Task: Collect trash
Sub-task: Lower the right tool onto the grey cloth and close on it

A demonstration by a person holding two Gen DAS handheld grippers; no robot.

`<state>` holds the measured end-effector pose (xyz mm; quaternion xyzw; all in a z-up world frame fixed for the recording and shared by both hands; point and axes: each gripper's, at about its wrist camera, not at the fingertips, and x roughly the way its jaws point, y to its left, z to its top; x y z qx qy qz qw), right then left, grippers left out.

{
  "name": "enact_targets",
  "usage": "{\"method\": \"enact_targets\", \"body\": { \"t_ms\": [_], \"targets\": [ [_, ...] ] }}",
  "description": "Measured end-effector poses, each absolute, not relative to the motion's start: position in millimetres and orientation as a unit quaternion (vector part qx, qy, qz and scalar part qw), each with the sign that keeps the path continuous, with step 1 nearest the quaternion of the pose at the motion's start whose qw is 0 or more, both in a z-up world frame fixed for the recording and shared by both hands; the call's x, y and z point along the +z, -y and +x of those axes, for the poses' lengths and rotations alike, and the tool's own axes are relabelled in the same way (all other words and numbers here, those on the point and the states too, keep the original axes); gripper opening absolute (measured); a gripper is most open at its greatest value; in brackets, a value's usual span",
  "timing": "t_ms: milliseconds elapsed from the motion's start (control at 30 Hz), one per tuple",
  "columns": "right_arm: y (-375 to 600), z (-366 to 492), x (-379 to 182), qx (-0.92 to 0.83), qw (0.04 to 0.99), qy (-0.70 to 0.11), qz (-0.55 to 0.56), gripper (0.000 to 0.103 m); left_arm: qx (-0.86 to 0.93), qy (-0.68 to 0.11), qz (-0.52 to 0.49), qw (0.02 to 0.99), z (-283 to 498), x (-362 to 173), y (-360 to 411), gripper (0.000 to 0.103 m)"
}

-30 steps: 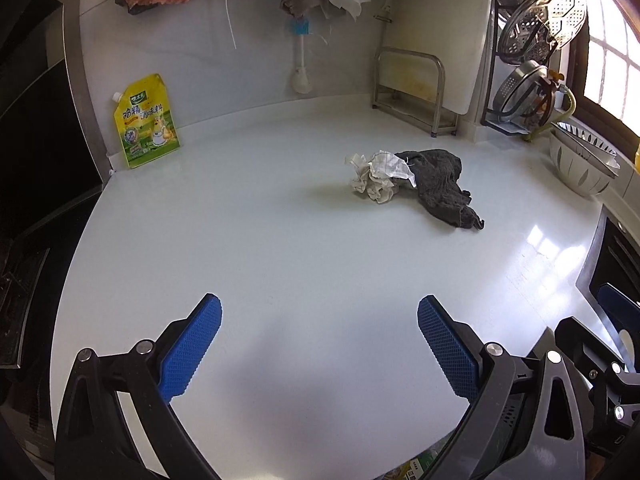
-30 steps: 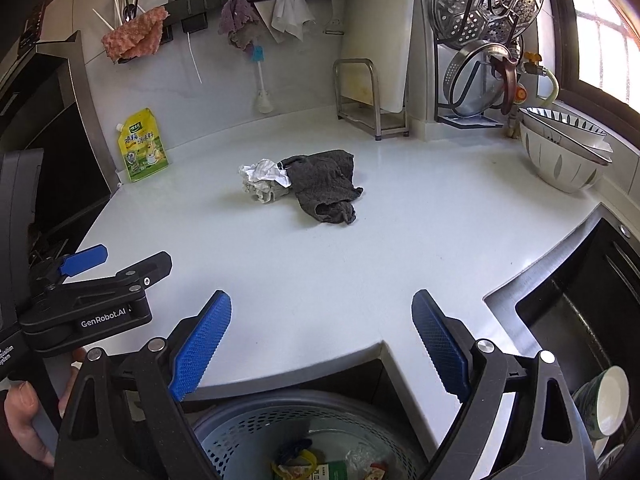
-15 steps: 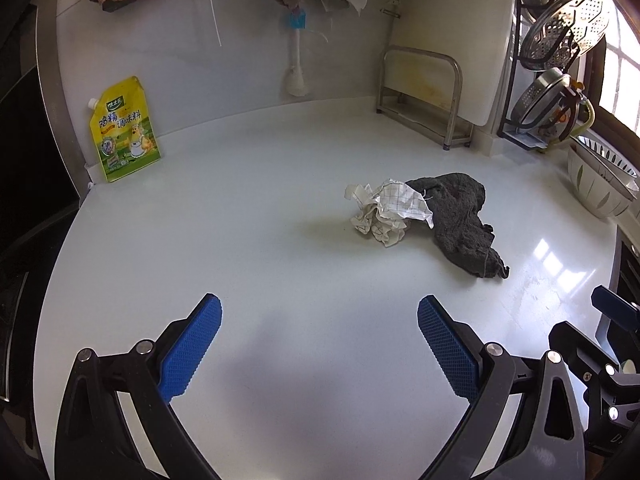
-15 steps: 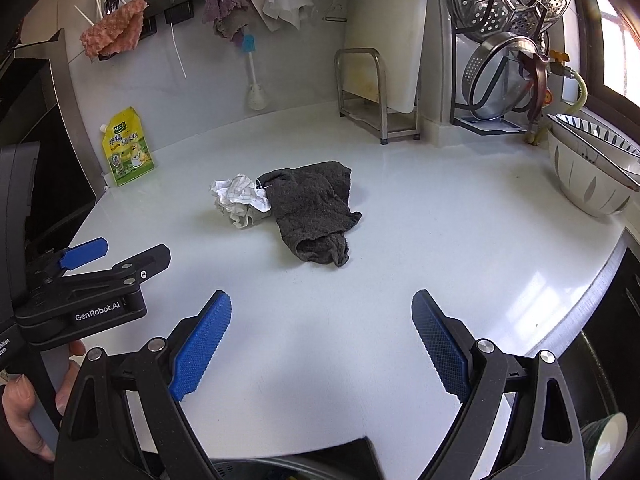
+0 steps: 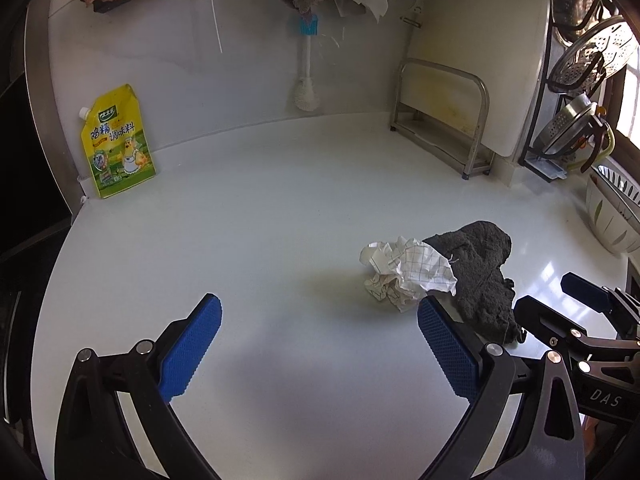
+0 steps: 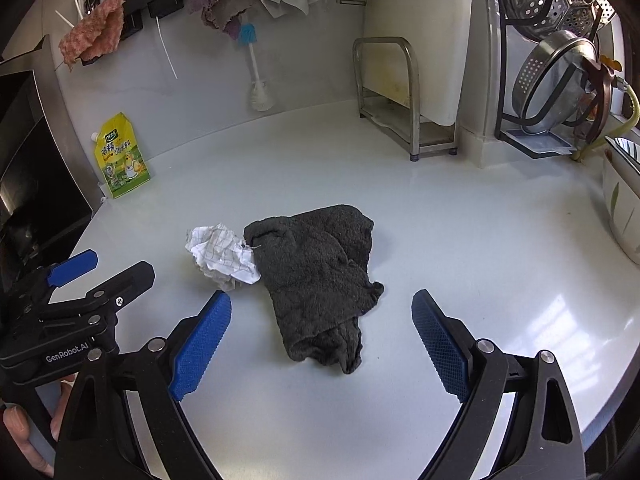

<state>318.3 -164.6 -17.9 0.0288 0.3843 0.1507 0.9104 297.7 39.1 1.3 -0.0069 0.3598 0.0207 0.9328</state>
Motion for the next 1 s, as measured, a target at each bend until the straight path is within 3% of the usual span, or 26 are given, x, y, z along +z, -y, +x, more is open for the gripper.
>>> {"method": "enact_targets", "body": {
  "t_ms": [633, 667, 867, 1000],
  "targets": [
    [143, 379, -54, 0.176, 0.886, -0.428, 0.018, 0.085, 0.018, -0.372, -0.014, 0.928, 315, -15, -38, 0.097],
    [141, 379, -55, 0.181, 0.885, -0.429, 0.015, 0.075, 0.018, -0.371, -0.013, 0.928, 314, -15, -38, 0.097],
    [136, 372, -54, 0.199, 0.883, -0.426, -0.001, 0.046, 0.018, -0.370, -0.009, 0.929, 313, -14, -35, 0.097],
    [143, 368, -48, 0.202, 0.887, -0.414, 0.014, 0.039, 0.016, -0.369, -0.003, 0.929, 314, -11, -28, 0.097]
  ]
}}
